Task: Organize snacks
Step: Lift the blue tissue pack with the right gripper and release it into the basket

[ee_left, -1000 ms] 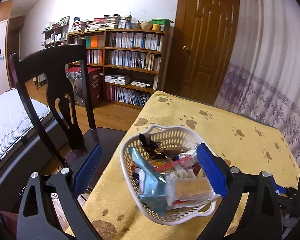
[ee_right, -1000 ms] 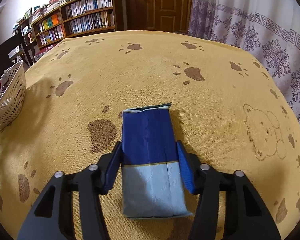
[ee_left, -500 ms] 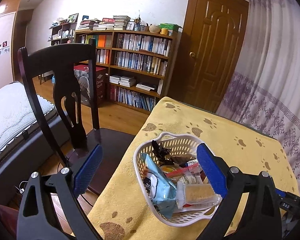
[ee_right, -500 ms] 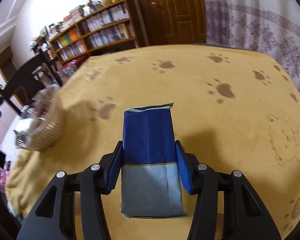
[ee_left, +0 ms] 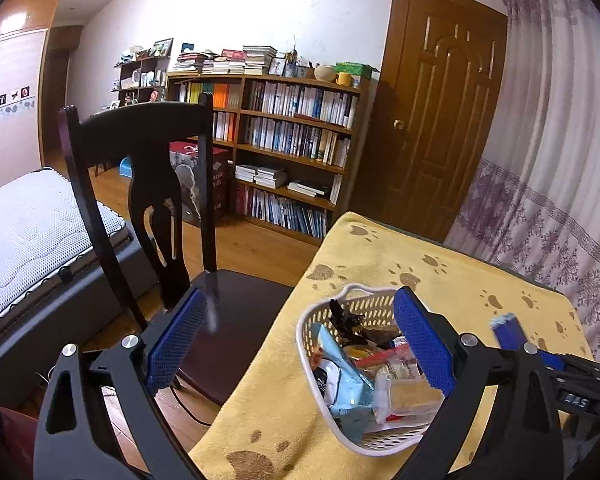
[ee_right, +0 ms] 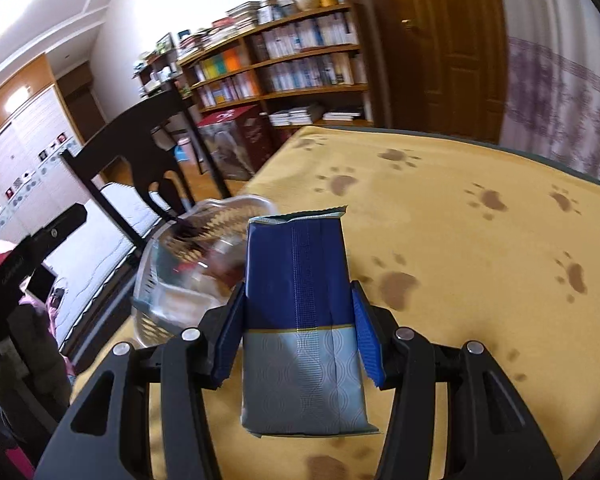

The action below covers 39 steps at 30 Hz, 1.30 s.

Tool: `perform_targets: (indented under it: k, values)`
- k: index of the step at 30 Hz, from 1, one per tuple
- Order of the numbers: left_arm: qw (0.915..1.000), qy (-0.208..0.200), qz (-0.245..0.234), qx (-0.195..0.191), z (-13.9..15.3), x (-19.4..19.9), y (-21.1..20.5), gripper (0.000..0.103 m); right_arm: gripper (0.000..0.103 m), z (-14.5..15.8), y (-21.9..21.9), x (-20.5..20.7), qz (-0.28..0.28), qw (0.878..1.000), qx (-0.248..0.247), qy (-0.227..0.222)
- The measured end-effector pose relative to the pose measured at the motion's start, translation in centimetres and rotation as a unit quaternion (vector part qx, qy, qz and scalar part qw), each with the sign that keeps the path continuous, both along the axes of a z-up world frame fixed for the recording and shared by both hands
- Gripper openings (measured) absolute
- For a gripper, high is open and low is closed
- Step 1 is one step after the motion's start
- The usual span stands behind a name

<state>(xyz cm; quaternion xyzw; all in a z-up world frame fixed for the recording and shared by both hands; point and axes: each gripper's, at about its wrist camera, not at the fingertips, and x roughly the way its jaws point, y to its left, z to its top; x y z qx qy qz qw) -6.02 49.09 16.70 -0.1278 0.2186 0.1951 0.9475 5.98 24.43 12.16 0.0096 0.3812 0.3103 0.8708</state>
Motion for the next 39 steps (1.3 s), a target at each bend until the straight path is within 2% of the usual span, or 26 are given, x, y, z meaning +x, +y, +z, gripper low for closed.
perform_targets:
  k: [9, 19, 29, 33, 39]
  values:
    - [0.9998, -0.019, 0.002, -0.009, 0.7, -0.8, 0.7, 0.096, 0.05, 0.5, 7.6, 0.3, 0.044, 0.999, -0.01, 0.005]
    - [0.9996, -0.021, 0.007, -0.017, 0.6, -0.8, 1.2, 0.096, 0.05, -1.0, 12.7, 0.9, 0.064, 0.997, -0.042, 0.008]
    - [0.9997, -0.019, 0.006, -0.017, 0.6, -0.7, 1.2, 0.096, 0.051, -1.7, 13.4, 1.3, 0.07, 0.996, -0.05, 0.006]
    - [0.9996, -0.02, 0.007, -0.018, 0.6, -0.8, 1.2, 0.096, 0.063, -1.2, 12.8, 1.4, 0.065, 0.997, -0.029, 0.009]
    - [0.9997, -0.019, 0.005, -0.017, 0.7, -0.7, 1.2, 0.096, 0.065, -0.2, 10.6, 1.0, 0.053, 0.999, -0.003, 0.001]
